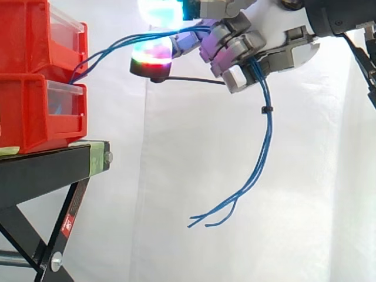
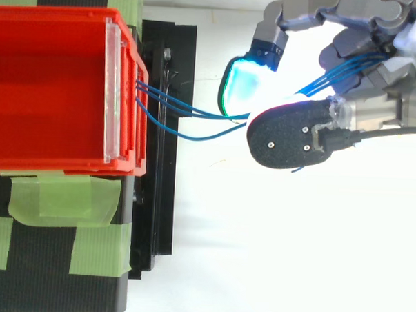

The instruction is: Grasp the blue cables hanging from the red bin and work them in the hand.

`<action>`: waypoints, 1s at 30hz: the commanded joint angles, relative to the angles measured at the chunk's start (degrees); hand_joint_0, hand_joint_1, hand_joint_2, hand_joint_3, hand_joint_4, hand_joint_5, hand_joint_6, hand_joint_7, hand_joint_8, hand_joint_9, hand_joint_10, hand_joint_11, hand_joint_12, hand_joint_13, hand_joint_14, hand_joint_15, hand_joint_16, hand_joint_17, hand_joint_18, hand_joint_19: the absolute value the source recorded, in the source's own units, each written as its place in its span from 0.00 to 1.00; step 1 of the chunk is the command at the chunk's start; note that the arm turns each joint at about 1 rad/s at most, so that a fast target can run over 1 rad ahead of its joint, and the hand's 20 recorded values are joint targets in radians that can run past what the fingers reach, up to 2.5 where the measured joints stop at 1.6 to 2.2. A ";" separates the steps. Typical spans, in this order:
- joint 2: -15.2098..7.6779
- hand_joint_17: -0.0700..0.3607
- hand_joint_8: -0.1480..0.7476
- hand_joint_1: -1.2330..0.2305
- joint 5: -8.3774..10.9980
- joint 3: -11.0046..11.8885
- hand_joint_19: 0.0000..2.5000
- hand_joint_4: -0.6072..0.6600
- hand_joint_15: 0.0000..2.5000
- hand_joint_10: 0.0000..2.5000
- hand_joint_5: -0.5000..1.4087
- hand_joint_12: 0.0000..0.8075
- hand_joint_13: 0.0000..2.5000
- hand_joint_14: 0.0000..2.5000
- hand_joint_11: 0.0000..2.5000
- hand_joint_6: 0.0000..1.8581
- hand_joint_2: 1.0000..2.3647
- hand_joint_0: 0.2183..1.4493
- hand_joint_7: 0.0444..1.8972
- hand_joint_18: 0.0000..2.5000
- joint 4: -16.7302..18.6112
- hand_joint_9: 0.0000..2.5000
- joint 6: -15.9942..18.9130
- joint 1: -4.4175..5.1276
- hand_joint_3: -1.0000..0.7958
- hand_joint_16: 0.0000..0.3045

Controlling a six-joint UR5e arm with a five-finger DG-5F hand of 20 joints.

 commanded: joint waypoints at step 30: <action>0.21 0.55 0.71 0.38 -1.34 0.01 0.22 0.67 0.75 1.00 0.36 0.89 0.69 1.00 1.00 0.23 0.02 0.64 0.60 0.88 -3.27 0.42 10.97 0.30 0.53 0.73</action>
